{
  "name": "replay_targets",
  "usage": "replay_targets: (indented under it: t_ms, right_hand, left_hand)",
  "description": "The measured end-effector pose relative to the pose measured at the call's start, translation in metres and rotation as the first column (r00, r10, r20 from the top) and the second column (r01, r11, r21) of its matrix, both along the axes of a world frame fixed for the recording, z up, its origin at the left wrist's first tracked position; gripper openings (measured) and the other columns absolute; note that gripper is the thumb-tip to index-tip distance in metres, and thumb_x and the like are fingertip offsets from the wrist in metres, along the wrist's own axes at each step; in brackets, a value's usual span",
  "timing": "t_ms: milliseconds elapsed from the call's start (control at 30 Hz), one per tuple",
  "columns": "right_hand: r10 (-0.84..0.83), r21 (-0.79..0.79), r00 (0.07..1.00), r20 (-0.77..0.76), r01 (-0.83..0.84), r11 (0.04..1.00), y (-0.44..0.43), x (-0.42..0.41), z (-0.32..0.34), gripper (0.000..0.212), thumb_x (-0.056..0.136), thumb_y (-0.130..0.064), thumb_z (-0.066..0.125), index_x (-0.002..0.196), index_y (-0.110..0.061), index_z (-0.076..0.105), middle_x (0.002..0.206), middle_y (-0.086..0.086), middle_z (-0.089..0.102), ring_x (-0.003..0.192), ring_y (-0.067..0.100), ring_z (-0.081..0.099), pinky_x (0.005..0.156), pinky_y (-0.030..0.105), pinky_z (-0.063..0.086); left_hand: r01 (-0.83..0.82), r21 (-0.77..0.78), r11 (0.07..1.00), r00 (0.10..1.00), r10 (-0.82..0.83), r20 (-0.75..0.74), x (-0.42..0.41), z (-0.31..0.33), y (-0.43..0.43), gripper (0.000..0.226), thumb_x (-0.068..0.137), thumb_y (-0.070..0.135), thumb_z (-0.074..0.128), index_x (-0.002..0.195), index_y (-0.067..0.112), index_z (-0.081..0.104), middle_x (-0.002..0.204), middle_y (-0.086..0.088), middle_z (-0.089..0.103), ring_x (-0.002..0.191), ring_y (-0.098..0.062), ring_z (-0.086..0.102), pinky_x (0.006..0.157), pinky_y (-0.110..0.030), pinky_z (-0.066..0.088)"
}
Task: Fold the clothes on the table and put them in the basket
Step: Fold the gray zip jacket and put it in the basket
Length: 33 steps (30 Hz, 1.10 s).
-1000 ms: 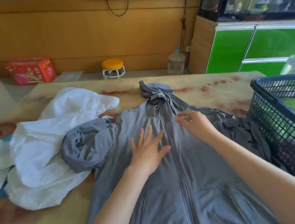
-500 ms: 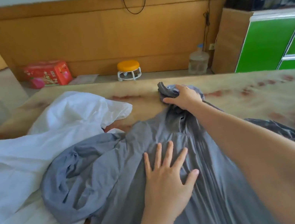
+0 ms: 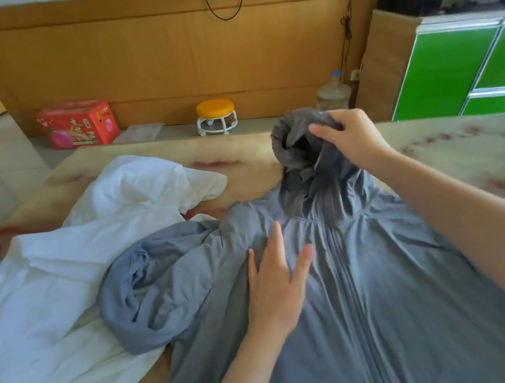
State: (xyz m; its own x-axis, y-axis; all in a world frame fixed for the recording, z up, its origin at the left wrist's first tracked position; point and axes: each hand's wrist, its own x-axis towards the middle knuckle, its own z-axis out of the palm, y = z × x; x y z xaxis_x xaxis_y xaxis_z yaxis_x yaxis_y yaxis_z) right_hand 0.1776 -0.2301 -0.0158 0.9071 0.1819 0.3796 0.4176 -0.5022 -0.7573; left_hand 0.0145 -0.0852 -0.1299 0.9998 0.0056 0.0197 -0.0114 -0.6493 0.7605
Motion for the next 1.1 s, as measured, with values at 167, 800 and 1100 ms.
replay_targets:
  t_ms: [167, 800, 1100]
  right_hand:
    - [0.141, -0.076, 0.989, -0.040, -0.144, 0.987, -0.058, -0.109, 0.006, 0.028, 0.080, 0.008, 0.066, 0.092, -0.018, 0.072, 0.090, -0.003, 0.069, 0.076, -0.012, 0.057, 0.075, 0.017, 0.044]
    - [-0.139, -0.452, 0.990, -0.024, 0.113, 0.885, -0.039, -0.249, -0.094, 0.021, 0.080, -0.037, 0.072, 0.098, -0.026, 0.070, 0.094, -0.011, 0.063, 0.095, 0.012, 0.057, 0.069, 0.023, 0.042]
    - [-0.049, -0.313, 0.841, 0.539, 0.254, 0.915, -0.054, -0.288, -0.099, 0.010, 0.087, -0.016, 0.063, 0.079, -0.019, 0.067, 0.080, -0.005, 0.059, 0.069, 0.015, 0.049, 0.056, 0.023, 0.041]
  left_hand:
    - [-0.087, -0.515, 0.853, 0.995, 0.105, 0.006, -0.008, 0.022, 0.008, 0.062, 0.098, 0.036, 0.044, 0.150, 0.030, 0.011, 0.152, 0.018, 0.018, 0.141, 0.002, 0.014, 0.115, -0.025, 0.017]
    - [-0.021, 0.077, 0.997, 0.996, 0.028, -0.086, -0.056, 0.041, -0.009, 0.055, 0.069, 0.057, 0.073, 0.117, 0.033, 0.058, 0.111, 0.016, 0.060, 0.104, -0.006, 0.056, 0.088, -0.026, 0.044]
    - [-0.271, -0.464, 0.843, 0.927, 0.358, 0.108, -0.035, 0.098, -0.018, 0.017, 0.090, 0.028, 0.062, 0.091, 0.010, 0.063, 0.078, 0.008, 0.061, 0.072, -0.001, 0.055, 0.055, -0.004, 0.037]
